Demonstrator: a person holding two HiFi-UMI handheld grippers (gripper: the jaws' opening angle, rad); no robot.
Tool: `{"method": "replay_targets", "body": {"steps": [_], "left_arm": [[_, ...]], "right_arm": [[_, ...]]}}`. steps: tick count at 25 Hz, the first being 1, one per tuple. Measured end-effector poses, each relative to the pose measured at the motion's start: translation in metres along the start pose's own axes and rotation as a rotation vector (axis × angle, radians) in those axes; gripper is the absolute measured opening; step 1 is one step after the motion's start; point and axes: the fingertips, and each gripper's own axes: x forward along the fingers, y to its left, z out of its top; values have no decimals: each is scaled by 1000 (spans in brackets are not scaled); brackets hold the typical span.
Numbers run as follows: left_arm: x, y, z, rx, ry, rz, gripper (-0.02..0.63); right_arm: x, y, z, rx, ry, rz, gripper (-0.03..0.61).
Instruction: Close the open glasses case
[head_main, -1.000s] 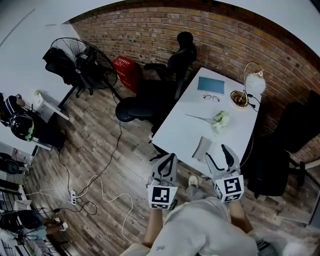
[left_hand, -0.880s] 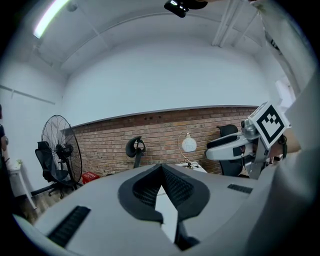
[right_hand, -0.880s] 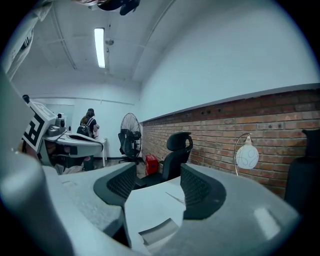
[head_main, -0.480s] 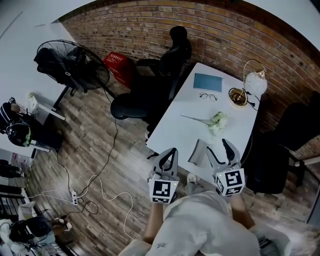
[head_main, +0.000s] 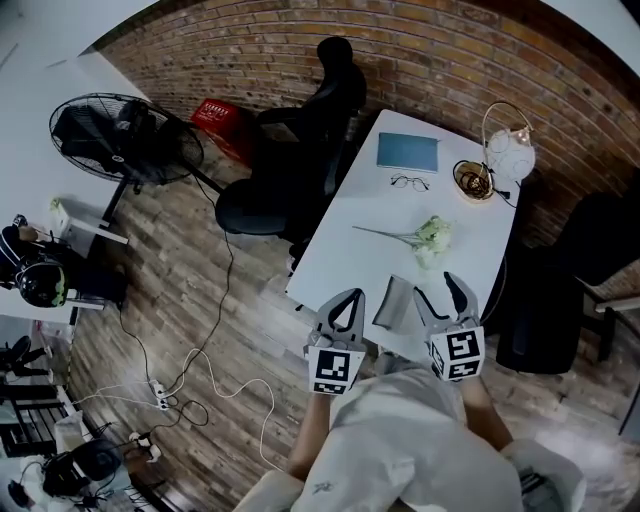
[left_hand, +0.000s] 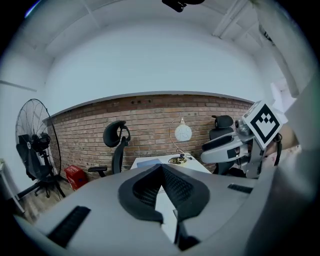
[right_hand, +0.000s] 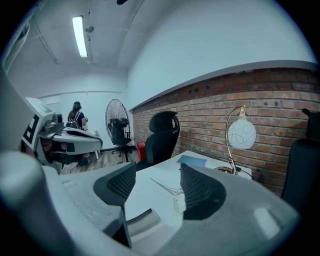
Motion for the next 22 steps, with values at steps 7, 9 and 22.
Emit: {"method": "replay_targets", "body": {"steps": [7, 9, 22], "left_arm": [[31, -9, -22, 7, 59, -59, 3], [40, -12, -31, 9, 77, -76, 3], [72, -33, -80, 37, 190, -193, 3]], "right_arm": [[15, -14, -35, 31, 71, -18, 281], [18, -18, -46, 43, 91, -27, 281], [19, -30, -104, 117, 198, -116, 281]]}}
